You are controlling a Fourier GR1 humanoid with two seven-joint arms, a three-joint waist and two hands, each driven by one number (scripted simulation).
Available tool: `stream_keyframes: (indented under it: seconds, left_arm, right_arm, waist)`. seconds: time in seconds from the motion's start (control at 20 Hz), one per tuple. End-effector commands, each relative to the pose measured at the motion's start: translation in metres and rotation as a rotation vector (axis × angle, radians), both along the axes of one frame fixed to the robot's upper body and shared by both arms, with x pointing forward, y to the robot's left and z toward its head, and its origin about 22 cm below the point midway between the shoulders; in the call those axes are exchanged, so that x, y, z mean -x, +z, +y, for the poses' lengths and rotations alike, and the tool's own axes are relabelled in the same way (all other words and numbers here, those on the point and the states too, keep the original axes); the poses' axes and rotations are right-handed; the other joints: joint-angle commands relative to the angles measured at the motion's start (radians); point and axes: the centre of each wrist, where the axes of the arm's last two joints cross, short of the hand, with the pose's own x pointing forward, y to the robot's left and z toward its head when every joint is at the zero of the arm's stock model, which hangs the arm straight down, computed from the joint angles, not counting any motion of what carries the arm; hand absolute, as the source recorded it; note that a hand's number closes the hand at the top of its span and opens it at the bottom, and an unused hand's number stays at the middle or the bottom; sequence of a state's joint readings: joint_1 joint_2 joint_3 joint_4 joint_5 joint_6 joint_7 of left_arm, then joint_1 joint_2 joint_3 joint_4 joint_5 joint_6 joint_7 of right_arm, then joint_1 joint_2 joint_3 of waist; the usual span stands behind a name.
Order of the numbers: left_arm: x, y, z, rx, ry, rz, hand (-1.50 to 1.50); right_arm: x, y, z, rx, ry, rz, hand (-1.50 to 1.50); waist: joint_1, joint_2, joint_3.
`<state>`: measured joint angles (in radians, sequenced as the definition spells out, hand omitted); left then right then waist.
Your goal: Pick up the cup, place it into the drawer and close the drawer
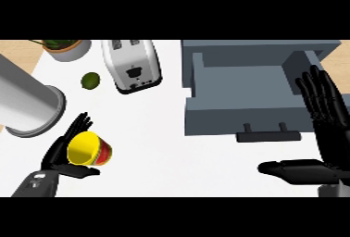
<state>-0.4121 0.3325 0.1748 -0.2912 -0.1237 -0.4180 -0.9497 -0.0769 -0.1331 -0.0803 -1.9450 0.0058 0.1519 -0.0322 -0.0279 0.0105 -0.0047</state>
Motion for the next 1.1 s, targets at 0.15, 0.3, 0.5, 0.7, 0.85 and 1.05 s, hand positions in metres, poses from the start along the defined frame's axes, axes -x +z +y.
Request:
stream_keyframes:
  seconds: [0.15, 0.3, 0.5, 0.7, 0.85, 1.05]
  left_arm:
    - [-0.004, -0.001, -0.006, 0.209, -0.094, -0.075, -1.50]
    - [-0.016, 0.001, -0.020, 0.238, -0.122, -0.095, -1.50]
    - [-0.011, -0.002, -0.024, 0.298, -0.184, -0.087, -1.50]
    - [-0.019, -0.002, -0.037, 0.362, -0.223, -0.055, 1.50]
    - [-0.020, -0.003, -0.045, 0.396, -0.261, -0.068, 1.50]
    - [-0.010, -0.012, -0.053, 0.493, -0.269, -0.046, 1.50]
  right_arm:
    - [0.002, 0.007, 0.009, 0.003, 0.016, 0.004, -1.50]
    - [0.001, 0.001, 0.005, -0.010, 0.010, 0.014, -1.50]
    - [-0.008, -0.013, 0.001, -0.009, -0.003, 0.017, -1.50]
    - [-0.012, -0.005, 0.008, -0.004, 0.015, 0.013, -1.50]
    - [-0.012, 0.002, -0.004, -0.004, 0.008, 0.019, -1.50]
    - [-0.005, -0.005, -0.001, 0.003, 0.016, 0.027, -1.50]
  waist:
    - [-0.007, 0.002, -0.002]
    - [-0.001, -0.001, 0.000]
    - [0.010, 0.002, 0.000]
    - [0.009, 0.002, 0.000]
    - [0.005, 0.002, -0.001]
    - [0.008, 0.000, -0.001]
